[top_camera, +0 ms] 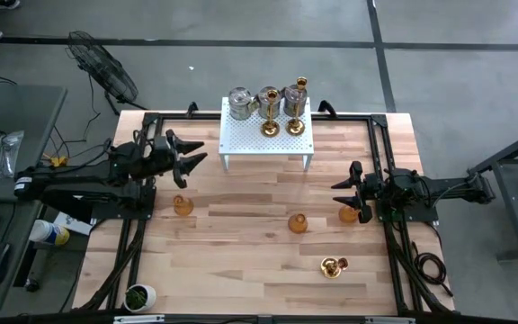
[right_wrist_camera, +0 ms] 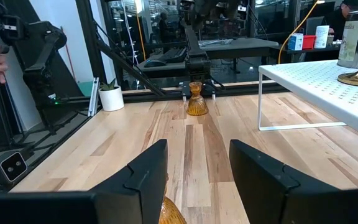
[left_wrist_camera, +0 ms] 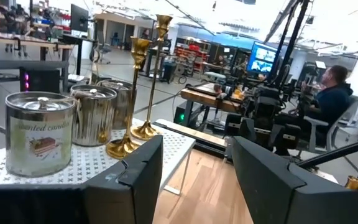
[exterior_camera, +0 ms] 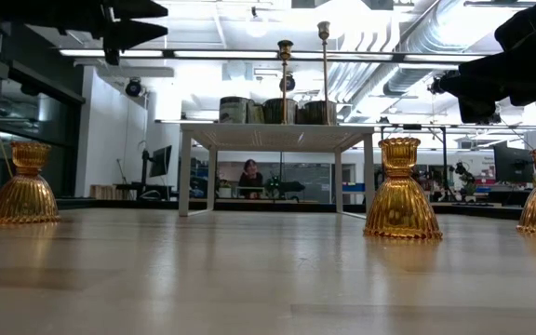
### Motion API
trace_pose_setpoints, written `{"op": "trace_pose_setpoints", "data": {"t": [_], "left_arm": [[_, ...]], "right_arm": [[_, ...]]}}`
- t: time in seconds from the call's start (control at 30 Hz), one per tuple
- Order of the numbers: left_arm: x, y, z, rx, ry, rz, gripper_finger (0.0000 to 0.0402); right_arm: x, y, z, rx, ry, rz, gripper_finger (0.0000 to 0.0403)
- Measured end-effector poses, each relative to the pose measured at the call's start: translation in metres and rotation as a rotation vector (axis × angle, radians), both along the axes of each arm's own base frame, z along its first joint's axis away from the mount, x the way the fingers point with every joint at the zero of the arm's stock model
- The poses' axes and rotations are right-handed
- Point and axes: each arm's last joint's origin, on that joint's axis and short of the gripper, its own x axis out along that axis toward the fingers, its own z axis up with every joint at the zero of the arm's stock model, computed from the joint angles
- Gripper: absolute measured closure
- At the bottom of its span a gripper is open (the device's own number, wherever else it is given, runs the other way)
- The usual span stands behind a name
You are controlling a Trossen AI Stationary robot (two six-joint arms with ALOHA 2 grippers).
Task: Pick & Place candle stick holders
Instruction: Put the gold candle stick holder aligned with the other gold candle stick holders on the shelf
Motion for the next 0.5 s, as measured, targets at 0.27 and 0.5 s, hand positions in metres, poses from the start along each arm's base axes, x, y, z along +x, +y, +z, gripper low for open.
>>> {"op": "trace_pose_setpoints", "data": {"t": [0.27, 0.5], "left_arm": [[0.0000, 0.0001, 0.0001, 0.005, 0.001, 0.004, 0.0215], [0.0000, 0.0001, 0.0002, 0.002, -0.001, 0.004, 0.0215]], "right_arm": [[0.0000, -0.0001, 0.0001, -0.023, -0.002, -0.003, 0.0238], [0.0000, 0.0000, 0.0001, 0.002, -0.001, 0.001, 0.0238]]}}
